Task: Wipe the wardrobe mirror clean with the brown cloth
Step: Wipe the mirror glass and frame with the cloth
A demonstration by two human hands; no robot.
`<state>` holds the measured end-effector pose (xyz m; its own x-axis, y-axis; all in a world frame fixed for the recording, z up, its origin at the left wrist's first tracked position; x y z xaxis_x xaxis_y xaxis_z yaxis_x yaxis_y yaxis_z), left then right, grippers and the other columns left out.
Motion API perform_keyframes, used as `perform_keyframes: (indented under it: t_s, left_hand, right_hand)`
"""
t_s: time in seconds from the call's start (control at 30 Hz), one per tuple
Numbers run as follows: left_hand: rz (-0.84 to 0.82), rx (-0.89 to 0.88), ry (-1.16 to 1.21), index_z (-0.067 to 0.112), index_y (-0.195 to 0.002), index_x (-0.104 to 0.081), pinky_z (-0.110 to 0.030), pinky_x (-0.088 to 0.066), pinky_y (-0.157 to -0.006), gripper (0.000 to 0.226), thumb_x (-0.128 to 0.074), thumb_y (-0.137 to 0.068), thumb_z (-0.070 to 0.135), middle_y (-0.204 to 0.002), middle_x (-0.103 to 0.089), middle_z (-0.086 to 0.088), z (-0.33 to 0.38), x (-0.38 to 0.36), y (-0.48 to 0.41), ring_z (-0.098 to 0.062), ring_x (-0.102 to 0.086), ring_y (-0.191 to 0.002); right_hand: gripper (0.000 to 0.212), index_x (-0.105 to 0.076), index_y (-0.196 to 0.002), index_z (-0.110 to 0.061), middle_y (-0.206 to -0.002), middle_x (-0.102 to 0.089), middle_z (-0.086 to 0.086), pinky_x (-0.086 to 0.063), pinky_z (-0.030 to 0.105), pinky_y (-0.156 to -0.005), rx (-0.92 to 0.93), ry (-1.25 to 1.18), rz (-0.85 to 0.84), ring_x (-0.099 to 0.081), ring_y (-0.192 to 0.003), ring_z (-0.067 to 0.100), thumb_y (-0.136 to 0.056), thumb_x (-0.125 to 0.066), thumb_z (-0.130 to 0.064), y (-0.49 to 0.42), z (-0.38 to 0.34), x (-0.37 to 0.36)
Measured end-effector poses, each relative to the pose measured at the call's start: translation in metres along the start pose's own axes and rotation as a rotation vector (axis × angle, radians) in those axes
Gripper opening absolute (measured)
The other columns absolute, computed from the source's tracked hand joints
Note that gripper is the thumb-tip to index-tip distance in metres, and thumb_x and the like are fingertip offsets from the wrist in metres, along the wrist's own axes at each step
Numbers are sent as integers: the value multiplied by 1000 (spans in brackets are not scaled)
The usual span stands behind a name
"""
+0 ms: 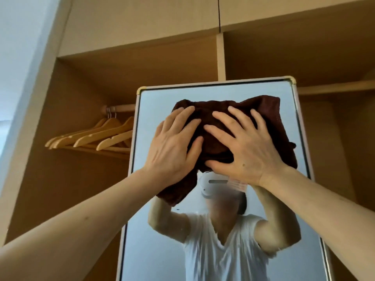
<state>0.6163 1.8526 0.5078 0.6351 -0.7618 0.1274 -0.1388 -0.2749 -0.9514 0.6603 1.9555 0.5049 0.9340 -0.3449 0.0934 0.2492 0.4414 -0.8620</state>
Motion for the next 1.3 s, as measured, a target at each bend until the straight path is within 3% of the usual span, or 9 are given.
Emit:
perform_keyframes:
  t_s: [0.23, 0.33, 0.43, 0.5, 0.57, 0.73, 0.9, 1.07, 1.3]
  left_hand:
    - [186, 257, 116, 10, -124, -59, -29, -39, -91, 35, -51, -95, 28, -140, -44, -2, -72, 37, -21, -20, -30, -133]
    - [218, 385, 200, 12, -131, -52, -22, -30, -94, 41, -54, -94, 29, -140, -42, -2, -101, 44, -16, -20, -32, -133]
    - [98, 765, 455, 14, -140, -39, -26, -32, -90, 50, -52, -95, 33, -136, -46, -3, -136, 27, 4, -21, -45, -122]
    - [-31, 1072, 766, 12, -141, -36, -32, -37, -81, 52, -48, -97, 37, -110, -53, 1, -142, 4, 25, -17, -54, -93]
    - [-111, 1229, 1004, 10, -136, -41, -37, -41, -80, 47, -45, -99, 38, -97, -52, 2, -140, -9, 36, -19, -53, -87]
    - [-114, 1299, 1245, 13, -113, -60, -37, -50, -85, 45, -36, -98, 48, -96, -65, -6, -147, -14, 39, -24, -63, -89]
    - [-146, 1298, 1453, 17, -95, -72, -30, -54, -54, 48, -39, -97, 51, -83, -76, -6, -148, -23, 45, -24, -72, -70]
    - [-159, 1290, 1493, 18, -101, -72, -34, -52, -63, 48, -39, -95, 52, -93, -75, -8, -154, -25, 48, -27, -69, -86]
    - [-111, 1258, 1587, 21, -99, -73, -35, -53, -63, 64, -32, -90, 69, -94, -74, -9, -164, -30, 46, -28, -68, -87]
  right_hand:
    - [72, -49, -134, -28, -147, -39, 0, -15, 58, -111, -11, -32, 3, -27, -139, 29, -73, -45, -65, -15, 0, -2]
    - [68, -50, -132, -27, -145, -41, 0, -16, 58, -111, -35, -44, 20, -29, -138, 29, -75, -42, -63, -30, -2, -1]
    - [67, -51, -132, -26, -145, -41, 1, -15, 58, -111, -75, -58, 31, -28, -138, 29, -77, -39, -62, -46, -8, 1]
    - [66, -50, -133, -26, -146, -40, 0, -13, 58, -112, -89, -66, 32, -26, -139, 28, -78, -38, -61, -56, -10, 2]
    - [63, -45, -136, -29, -148, -35, -1, -9, 58, -112, -113, -81, 14, -20, -141, 27, -80, -45, -58, -66, -12, -1]
    - [72, -19, -144, -43, -153, -17, -2, -2, 63, -109, -193, -103, -133, -3, -143, 30, -80, -52, -50, -104, -34, -18]
    - [69, -36, -140, -41, -152, -26, 1, -3, 62, -110, -68, -81, -89, -11, -142, 32, -72, -39, -56, -83, -88, -26]
    - [66, -45, -135, -37, -150, -33, -3, -6, 57, -113, 58, -68, -72, -17, -142, 26, -71, -42, -55, -83, -92, -29]
    - [68, -36, -139, -39, -154, -20, -9, 3, 52, -113, -89, -89, -61, -5, -144, 18, -74, -34, -59, -147, -77, -33]
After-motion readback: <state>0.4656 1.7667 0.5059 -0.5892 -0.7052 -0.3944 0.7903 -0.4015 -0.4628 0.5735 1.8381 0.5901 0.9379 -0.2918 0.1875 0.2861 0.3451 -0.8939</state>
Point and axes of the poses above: each hand's wrist, its own y-axis away from the middle knuckle, its own x-axis out of the back of the hand, z = x × y, the point moved 10 cm from there along -y, towards the middle knuckle
